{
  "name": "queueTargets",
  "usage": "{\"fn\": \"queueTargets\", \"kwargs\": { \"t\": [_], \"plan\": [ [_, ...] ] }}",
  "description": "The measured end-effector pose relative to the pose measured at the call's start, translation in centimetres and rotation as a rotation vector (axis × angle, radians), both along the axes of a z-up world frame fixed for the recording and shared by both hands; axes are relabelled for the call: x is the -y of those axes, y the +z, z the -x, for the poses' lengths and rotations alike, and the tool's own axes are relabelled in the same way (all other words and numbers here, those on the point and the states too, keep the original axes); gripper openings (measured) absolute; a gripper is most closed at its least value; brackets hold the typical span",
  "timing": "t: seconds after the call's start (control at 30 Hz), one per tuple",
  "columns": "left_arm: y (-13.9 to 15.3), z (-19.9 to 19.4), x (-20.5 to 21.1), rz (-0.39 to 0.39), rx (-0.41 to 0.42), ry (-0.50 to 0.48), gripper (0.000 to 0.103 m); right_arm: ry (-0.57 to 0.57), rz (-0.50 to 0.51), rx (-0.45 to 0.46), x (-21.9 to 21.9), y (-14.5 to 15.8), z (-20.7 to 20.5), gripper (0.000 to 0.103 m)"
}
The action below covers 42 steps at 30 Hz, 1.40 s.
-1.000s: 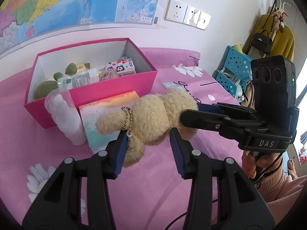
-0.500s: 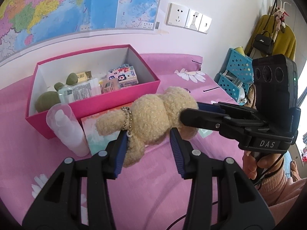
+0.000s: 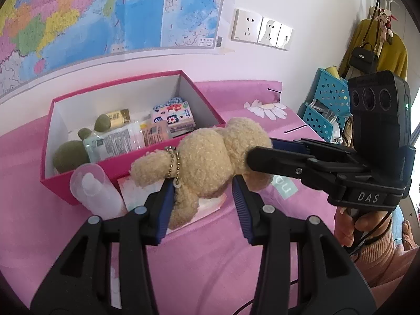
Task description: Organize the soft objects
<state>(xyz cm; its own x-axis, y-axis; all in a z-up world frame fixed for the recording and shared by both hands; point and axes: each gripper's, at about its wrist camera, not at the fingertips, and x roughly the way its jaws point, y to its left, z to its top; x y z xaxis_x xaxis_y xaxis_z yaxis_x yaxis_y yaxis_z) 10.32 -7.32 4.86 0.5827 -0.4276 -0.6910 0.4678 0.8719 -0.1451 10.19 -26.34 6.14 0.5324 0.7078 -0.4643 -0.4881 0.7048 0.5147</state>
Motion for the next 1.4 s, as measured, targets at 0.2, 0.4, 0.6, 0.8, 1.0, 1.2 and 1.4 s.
{"fn": "queueTargets", "kwargs": {
  "t": [0.2,0.4,0.6,0.8,1.0,1.2,1.4],
  "plan": [
    [0.2,-0.6,0.0,-0.006,0.008,0.012,0.046,-0.003,-0.001,0.006,-0.1,0.2,-0.7,0.031],
    [0.5,-1.4,0.1,-0.021,0.020,0.020,0.047,-0.006,-0.003,0.014,-0.3,0.4,-1.6,0.031],
    [0.8,-2.7,0.1,-0.035,0.025,0.029,0.047,-0.013,-0.010,0.016,-0.3,0.6,-2.7,0.031],
    [0.9,-3.8,0.2,-0.054,0.030,0.038,0.047,-0.019,-0.016,0.014,-0.4,0.6,-3.8,0.031],
    [1.0,-5.0,0.1,-0.061,0.028,0.050,0.046,-0.022,-0.018,0.013,-0.6,0.5,-5.0,0.031],
    [1.0,-6.2,0.0,-0.080,0.023,0.067,0.047,-0.023,-0.019,0.004,-1.0,0.3,-6.2,0.031],
    [0.8,-7.7,-0.1,-0.104,0.014,0.090,0.047,-0.026,-0.026,-0.011,-1.6,0.0,-7.7,0.031]
  ]
}}
